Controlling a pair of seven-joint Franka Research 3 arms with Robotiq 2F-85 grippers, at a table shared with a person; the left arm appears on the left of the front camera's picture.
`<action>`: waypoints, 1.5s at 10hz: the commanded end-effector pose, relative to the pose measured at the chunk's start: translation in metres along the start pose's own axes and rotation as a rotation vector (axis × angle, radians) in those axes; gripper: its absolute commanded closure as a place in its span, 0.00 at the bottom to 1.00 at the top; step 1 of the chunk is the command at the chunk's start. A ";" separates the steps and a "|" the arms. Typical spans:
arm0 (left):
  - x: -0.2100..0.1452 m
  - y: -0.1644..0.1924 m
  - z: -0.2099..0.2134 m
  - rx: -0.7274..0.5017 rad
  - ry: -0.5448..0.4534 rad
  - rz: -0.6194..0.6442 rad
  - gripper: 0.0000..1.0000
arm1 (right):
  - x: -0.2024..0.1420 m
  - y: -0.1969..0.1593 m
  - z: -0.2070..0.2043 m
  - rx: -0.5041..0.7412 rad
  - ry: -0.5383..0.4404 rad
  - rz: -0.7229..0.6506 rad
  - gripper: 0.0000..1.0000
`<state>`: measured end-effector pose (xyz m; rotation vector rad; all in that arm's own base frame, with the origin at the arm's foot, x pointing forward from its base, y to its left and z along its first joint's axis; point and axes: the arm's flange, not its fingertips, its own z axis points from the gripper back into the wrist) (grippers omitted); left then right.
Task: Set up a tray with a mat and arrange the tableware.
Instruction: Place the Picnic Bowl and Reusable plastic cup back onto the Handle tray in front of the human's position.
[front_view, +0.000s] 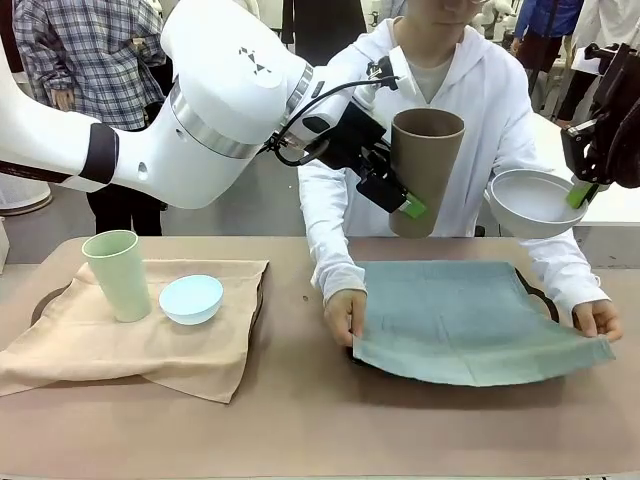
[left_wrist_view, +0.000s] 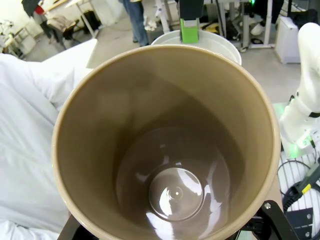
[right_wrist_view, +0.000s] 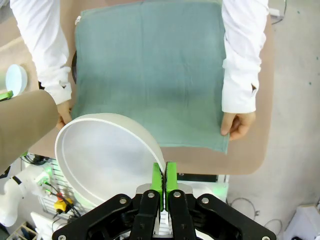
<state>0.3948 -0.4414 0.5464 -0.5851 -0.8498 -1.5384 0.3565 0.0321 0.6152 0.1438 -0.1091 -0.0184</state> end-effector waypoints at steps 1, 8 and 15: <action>0.003 0.001 0.002 -0.013 -0.005 -0.001 0.77 | -0.003 0.000 -0.002 -0.003 0.005 0.003 1.00; 0.003 0.001 0.002 -0.013 -0.005 -0.001 0.77 | -0.003 0.000 -0.002 -0.003 0.005 0.003 1.00; 0.003 0.001 0.002 -0.013 -0.005 -0.001 0.77 | -0.003 0.000 -0.002 -0.003 0.005 0.003 1.00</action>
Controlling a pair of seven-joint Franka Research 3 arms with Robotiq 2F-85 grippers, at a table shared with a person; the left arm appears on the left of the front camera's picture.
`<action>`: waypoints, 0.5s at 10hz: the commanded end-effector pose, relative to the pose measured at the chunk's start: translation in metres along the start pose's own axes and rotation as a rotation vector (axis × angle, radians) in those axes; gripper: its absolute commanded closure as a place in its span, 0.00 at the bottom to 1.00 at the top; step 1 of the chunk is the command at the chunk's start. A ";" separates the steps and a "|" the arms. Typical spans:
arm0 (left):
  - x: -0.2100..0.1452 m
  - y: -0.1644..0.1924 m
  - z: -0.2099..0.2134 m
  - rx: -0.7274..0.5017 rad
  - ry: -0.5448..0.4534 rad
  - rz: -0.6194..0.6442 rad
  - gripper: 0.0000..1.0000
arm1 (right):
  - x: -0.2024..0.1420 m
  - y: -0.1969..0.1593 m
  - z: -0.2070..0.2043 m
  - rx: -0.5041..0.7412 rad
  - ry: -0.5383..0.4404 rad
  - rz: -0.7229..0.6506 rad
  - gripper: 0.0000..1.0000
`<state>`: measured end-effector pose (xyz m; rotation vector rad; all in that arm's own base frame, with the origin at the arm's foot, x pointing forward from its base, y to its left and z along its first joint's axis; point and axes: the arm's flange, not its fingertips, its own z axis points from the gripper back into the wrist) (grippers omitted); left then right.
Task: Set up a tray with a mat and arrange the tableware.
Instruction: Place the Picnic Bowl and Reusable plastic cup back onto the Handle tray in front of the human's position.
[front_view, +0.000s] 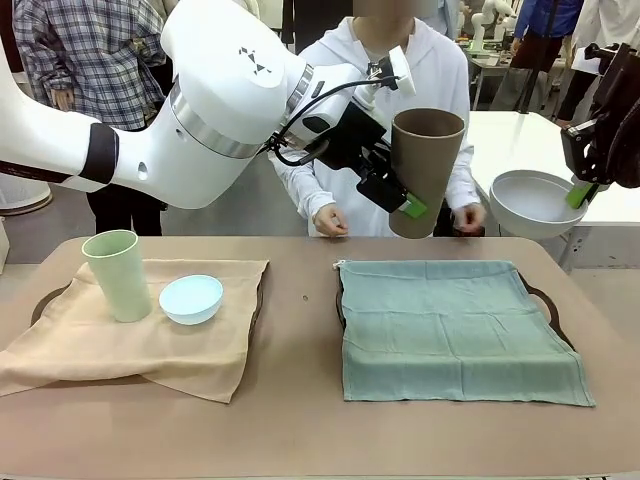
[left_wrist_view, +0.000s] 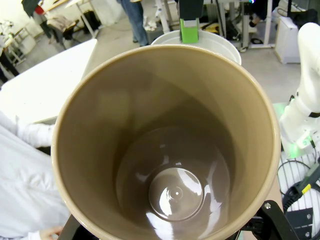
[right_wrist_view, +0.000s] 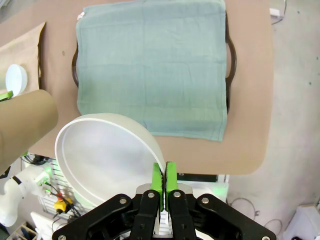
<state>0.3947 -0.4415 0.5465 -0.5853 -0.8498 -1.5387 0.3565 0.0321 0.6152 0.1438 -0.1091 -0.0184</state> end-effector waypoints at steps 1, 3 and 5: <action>0.003 0.001 0.002 -0.013 -0.005 -0.001 0.77 | -0.003 0.000 -0.002 -0.003 0.005 0.003 1.00; 0.003 0.001 0.002 -0.013 -0.005 -0.001 0.77 | -0.003 0.000 -0.002 -0.003 0.005 0.003 1.00; 0.003 0.001 0.002 -0.013 -0.005 -0.001 0.77 | -0.003 0.000 -0.002 -0.003 0.005 0.003 1.00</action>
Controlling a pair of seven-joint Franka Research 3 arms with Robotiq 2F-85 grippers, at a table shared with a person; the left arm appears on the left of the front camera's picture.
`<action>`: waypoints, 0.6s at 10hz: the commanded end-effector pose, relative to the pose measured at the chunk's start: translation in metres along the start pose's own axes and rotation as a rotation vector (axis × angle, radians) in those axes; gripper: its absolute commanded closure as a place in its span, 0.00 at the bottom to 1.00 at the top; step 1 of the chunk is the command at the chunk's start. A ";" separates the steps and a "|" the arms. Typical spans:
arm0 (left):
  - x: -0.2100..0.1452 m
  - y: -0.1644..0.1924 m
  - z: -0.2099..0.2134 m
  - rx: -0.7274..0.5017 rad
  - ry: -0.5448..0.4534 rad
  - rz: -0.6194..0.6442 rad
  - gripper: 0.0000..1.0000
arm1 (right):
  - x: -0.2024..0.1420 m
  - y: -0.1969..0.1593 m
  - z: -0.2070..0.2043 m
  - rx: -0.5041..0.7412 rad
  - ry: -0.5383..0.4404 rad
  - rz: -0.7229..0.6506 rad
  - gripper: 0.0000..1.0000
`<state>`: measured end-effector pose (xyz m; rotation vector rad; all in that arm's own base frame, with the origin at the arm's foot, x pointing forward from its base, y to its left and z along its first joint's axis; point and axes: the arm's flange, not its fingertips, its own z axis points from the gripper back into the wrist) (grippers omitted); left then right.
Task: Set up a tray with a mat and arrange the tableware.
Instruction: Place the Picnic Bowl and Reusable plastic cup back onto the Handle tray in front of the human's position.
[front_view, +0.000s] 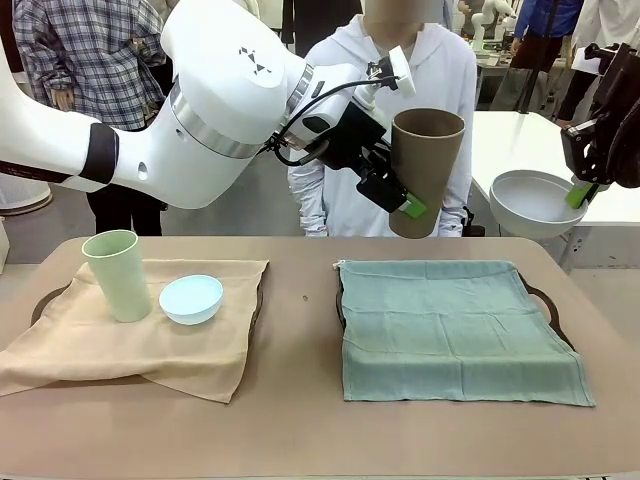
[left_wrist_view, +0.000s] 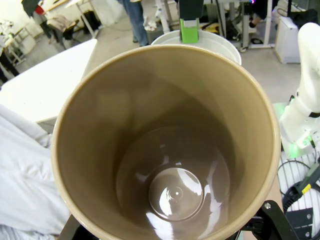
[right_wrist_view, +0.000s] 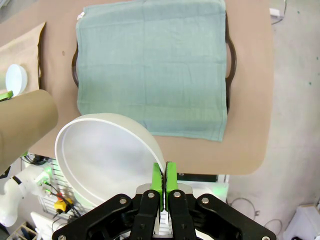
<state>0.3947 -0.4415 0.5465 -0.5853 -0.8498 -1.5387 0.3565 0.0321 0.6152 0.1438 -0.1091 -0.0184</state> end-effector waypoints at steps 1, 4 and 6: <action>0.003 0.001 0.002 -0.013 -0.005 -0.001 0.77 | -0.003 0.000 -0.002 -0.003 0.005 0.003 1.00; -0.049 0.018 -0.037 -0.052 0.008 0.050 0.18 | 0.040 -0.017 -0.056 0.036 0.069 -0.012 0.96; -0.083 0.020 -0.069 -0.054 -0.024 0.003 0.18 | 0.057 -0.030 -0.117 0.006 0.137 -0.007 0.96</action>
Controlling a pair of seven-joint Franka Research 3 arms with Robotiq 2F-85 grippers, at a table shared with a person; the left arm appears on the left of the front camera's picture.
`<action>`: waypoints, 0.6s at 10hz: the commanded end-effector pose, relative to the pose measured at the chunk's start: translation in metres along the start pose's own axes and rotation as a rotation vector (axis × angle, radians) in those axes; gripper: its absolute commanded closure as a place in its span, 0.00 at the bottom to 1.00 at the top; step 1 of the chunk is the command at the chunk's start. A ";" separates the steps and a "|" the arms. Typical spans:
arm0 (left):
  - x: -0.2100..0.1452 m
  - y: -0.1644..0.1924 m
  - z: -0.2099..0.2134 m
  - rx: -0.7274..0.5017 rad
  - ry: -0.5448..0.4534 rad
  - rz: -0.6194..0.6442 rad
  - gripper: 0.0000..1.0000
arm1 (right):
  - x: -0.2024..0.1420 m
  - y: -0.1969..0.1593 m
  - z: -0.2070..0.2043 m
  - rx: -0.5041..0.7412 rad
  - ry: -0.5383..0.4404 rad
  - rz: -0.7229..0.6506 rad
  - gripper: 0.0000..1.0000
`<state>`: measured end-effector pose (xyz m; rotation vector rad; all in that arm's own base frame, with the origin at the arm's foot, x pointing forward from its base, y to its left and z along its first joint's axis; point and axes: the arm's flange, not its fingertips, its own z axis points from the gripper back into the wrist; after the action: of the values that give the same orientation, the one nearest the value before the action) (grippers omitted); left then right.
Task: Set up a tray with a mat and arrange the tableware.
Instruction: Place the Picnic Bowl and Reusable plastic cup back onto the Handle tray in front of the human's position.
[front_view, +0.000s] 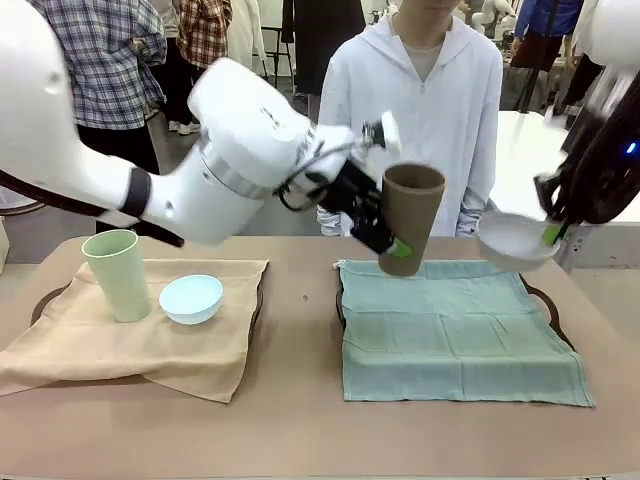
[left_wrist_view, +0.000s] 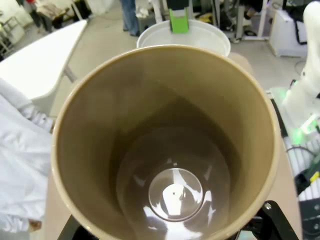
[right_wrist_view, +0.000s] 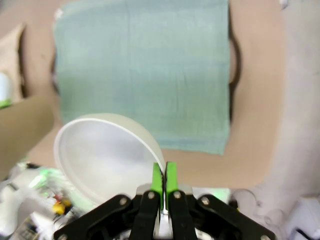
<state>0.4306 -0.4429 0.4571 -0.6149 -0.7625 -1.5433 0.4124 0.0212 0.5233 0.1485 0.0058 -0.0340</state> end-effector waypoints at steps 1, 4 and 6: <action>-0.026 0.006 -0.020 0.000 -0.080 -0.026 0.18 | 0.023 -0.012 -0.048 -0.007 0.048 0.017 0.96; -0.065 0.010 -0.052 0.022 -0.137 -0.028 0.18 | 0.037 -0.029 -0.105 -0.058 0.030 0.011 0.96; -0.081 0.013 -0.073 0.013 -0.119 -0.023 0.18 | 0.041 -0.032 -0.118 -0.033 -0.012 0.028 0.96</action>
<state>0.4572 -0.4459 0.3612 -0.6960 -0.8321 -1.5356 0.4538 0.0095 0.4045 0.1149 0.0341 -0.0280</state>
